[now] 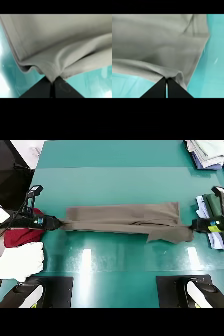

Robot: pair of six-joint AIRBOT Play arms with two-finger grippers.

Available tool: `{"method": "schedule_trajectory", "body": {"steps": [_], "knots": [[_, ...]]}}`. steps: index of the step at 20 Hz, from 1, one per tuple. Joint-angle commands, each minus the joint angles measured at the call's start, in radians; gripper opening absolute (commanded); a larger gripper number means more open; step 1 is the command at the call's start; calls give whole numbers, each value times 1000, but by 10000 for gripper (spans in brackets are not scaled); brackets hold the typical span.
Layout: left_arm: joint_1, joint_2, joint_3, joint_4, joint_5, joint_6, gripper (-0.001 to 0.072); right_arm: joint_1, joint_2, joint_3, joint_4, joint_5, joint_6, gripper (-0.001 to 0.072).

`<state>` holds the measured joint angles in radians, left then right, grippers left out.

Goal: Fold the shirts.

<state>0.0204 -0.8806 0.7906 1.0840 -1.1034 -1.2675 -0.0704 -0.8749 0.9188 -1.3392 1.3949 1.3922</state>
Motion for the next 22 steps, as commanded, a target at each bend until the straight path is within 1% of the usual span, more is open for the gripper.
{"method": "schedule_trajectory", "body": {"steps": [1, 5, 10, 11, 12, 13, 14, 15, 17, 19, 20, 21, 22], "knots": [[1, -88, 1, 7, 125, -8, 24, 18, -191, 90, 11, -96, -43, 23], [1, -209, 1, 4, 251, -8, 25, 87, -356, 195, 11, -161, -52, 23], [1, -271, 3, -53, 381, -11, 25, 137, -535, 333, 12, -224, -49, 26], [1, -274, 3, -73, 400, -25, 30, 137, -562, 360, 13, -238, -35, 28], [1, -274, 3, -82, 422, -51, 276, 137, -580, 382, 16, -249, -22, 52], [1, -274, 3, -99, 444, -73, 593, 130, -597, 406, 47, -255, -23, 270], [1, -273, 6, -113, 457, -92, 720, 117, -611, 431, 97, -250, -24, 472], [1, -273, 17, -119, 454, -94, 720, 99, -621, 456, 147, -230, -25, 505], [1, -273, 55, -118, 391, -93, 720, 42, -616, 488, 233, -145, -63, 505], [1, -273, 86, -119, 291, -91, 720, -27, -595, 480, 249, -39, -98, 505], [1, -273, 92, -120, 254, -89, 714, -65, -580, 457, 248, -10, -116, 505], [1, -274, 92, -120, 224, -87, 471, -104, -563, 422, 248, 1, -128, 507], [1, -274, 92, -120, 201, -86, 207, -145, -549, 378, 249, 1, -143, 538]]}}
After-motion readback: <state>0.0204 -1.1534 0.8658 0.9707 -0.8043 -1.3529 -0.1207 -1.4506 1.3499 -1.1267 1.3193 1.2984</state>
